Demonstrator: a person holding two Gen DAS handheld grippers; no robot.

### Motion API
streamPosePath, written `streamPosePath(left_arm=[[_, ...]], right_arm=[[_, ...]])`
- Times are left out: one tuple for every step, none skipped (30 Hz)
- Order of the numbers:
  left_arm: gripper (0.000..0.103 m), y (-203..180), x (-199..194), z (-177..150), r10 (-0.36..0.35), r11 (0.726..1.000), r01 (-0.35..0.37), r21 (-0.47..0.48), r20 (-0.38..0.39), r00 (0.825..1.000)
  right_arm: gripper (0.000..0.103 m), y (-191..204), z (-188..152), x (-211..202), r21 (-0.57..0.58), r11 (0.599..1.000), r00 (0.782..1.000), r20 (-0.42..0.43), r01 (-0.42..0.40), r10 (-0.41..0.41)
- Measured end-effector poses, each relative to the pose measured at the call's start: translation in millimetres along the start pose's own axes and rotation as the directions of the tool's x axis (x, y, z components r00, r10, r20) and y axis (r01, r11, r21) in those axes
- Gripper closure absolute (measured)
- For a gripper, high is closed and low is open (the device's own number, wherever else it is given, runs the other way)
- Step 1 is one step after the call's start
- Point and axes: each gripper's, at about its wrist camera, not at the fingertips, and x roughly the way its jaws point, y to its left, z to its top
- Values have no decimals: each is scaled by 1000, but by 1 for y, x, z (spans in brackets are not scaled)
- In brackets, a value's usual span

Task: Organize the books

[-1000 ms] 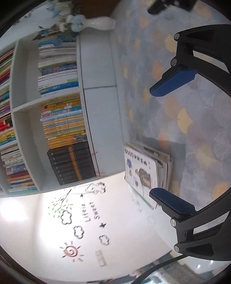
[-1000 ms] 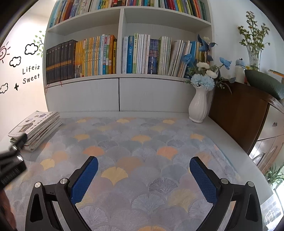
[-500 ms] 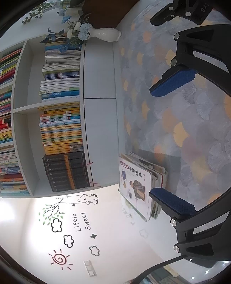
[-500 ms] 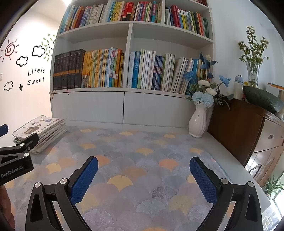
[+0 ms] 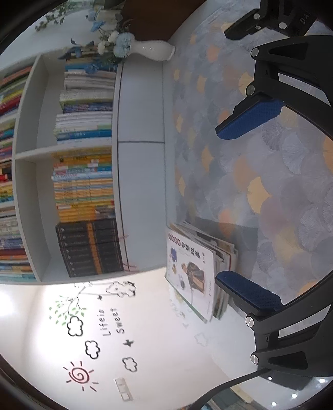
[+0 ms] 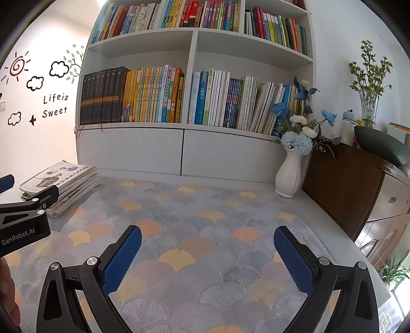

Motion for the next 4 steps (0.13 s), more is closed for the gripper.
streamPosePath(left_arm=[[0,-1,-2,-1,5,1000,-5,1,7,1000],[0,-2,-3,-1,15,1000,-15,8,15,1000],[0,-4,-3,-1,17,1000,-17,13,20,1000],[0,-5,-5,-1,21,1000,-22,16,29,999]], right_arm=[[0,0,0,0,-1,1000,1000,-1,-2,2],[0,1,-1,0,-3,1000,1000,-3,-2,2],[0,2,-1,0,-5,1000,1000,-4,-2,2],[0,2,-1,0,-6,1000,1000,-5,-4,4]])
